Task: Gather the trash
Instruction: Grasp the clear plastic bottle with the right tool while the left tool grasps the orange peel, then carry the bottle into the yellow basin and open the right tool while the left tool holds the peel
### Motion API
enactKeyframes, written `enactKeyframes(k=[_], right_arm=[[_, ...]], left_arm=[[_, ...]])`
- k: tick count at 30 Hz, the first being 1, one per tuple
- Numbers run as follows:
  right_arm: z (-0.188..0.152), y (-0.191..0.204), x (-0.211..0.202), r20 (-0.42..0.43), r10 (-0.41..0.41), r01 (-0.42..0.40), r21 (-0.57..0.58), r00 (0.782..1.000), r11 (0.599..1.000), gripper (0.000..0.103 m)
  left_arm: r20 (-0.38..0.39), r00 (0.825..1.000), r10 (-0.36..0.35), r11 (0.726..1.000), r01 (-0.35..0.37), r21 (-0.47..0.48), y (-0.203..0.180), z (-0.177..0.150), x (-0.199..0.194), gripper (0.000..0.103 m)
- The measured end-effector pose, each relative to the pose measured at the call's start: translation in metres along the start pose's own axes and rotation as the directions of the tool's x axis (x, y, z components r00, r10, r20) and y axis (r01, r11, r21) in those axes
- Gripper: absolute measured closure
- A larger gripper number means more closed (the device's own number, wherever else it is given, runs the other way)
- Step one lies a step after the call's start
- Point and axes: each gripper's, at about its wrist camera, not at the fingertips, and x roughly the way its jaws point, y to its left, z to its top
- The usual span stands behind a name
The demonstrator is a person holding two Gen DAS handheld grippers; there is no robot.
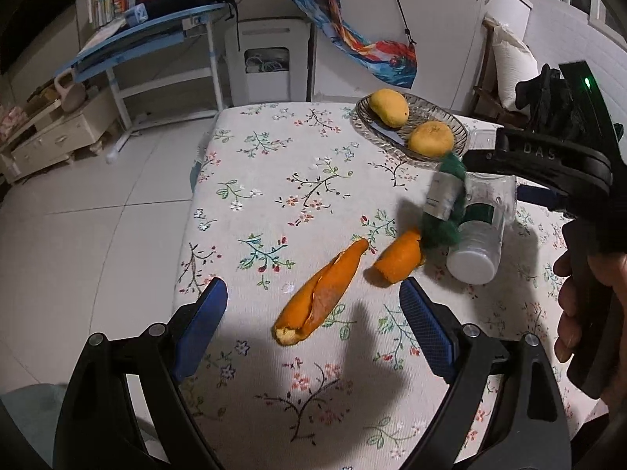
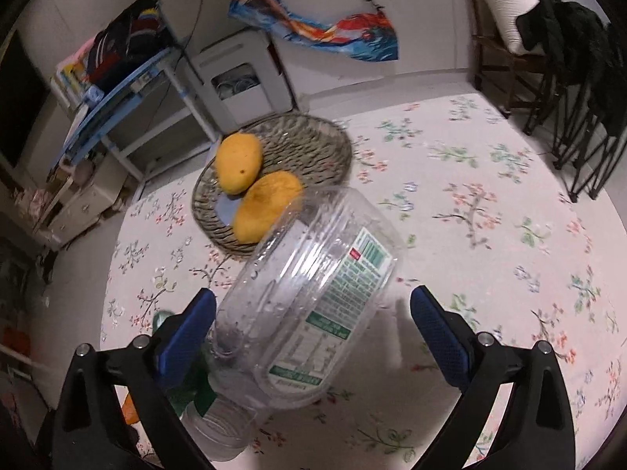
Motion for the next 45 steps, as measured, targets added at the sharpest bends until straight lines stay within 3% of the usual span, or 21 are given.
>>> enactKeyframes(k=[5,11,18,23,26,29,32,34,36,39,40,41,45], right_arm=[[-0.001,-0.011,0.008,-0.046,0.116,-0.114,0.051,0.992,0.992,0.022],[-0.01,-0.028,-0.003,-0.081,0.216,-0.208,0.089,0.973,0.974,0.027],[-0.035,-0.046,-0.047,-0.133,0.187,-0.192,-0.028,0.973,0.981,0.027],[-0.063,-0.054,-0.051,-0.203,0.16,-0.182,-0.093,0.966,0.979,0.028],[-0.075,-0.054,-0.043,-0.223,0.184,-0.206,-0.08,0.957,0.975,0.038],[-0.078,-0.049,-0.044,-0.206,0.195,-0.217,-0.093,0.959,0.972,0.038],[-0.078,-0.046,-0.043,-0.2,0.185,-0.211,-0.117,0.962,0.971,0.038],[-0.079,-0.048,-0.045,-0.195,0.188,-0.213,-0.112,0.963,0.971,0.036],[-0.08,-0.048,-0.046,-0.191,0.168,-0.195,-0.134,0.967,0.972,0.035],[-0.088,-0.046,-0.05,-0.177,0.123,-0.156,-0.189,0.976,0.97,0.031],[-0.089,-0.043,-0.05,-0.171,0.108,-0.143,-0.21,0.979,0.967,0.033],[-0.091,-0.04,-0.049,-0.17,0.103,-0.141,-0.229,0.98,0.963,0.043],[-0.093,-0.036,-0.046,-0.159,0.109,-0.147,-0.251,0.981,0.957,0.044]], left_arm=[[-0.023,0.999,0.022,0.999,-0.021,0.043,-0.007,0.0,0.009,0.017],[-0.034,0.999,0.03,0.999,-0.028,0.042,-0.008,0.001,0.014,0.017],[-0.054,0.998,0.024,0.999,-0.023,0.025,-0.004,0.003,0.024,0.017],[-0.061,0.998,0.016,1.0,-0.014,0.022,-0.005,0.003,0.03,0.023],[-0.064,0.998,0.019,0.999,-0.017,0.028,-0.007,0.004,0.032,0.032],[-0.055,0.998,0.034,0.998,-0.032,0.048,-0.01,0.003,0.033,0.04],[-0.049,0.998,0.036,0.998,-0.033,0.053,-0.012,0.003,0.032,0.057],[-0.054,0.998,0.015,0.999,-0.013,0.042,-0.011,0.004,0.031,0.074],[-0.061,0.998,-0.001,0.999,0.003,0.035,-0.011,0.004,0.031,0.082],[-0.066,0.998,-0.017,0.999,0.019,0.038,-0.013,0.002,0.029,0.083],[-0.07,0.997,-0.021,0.999,0.023,0.038,-0.013,0.001,0.028,0.083],[-0.072,0.997,-0.024,0.999,0.026,0.035,-0.013,0.0,0.027,0.083],[-0.067,0.997,-0.03,1.0,0.03,0.002,-0.011,-0.002,0.016,0.083]])
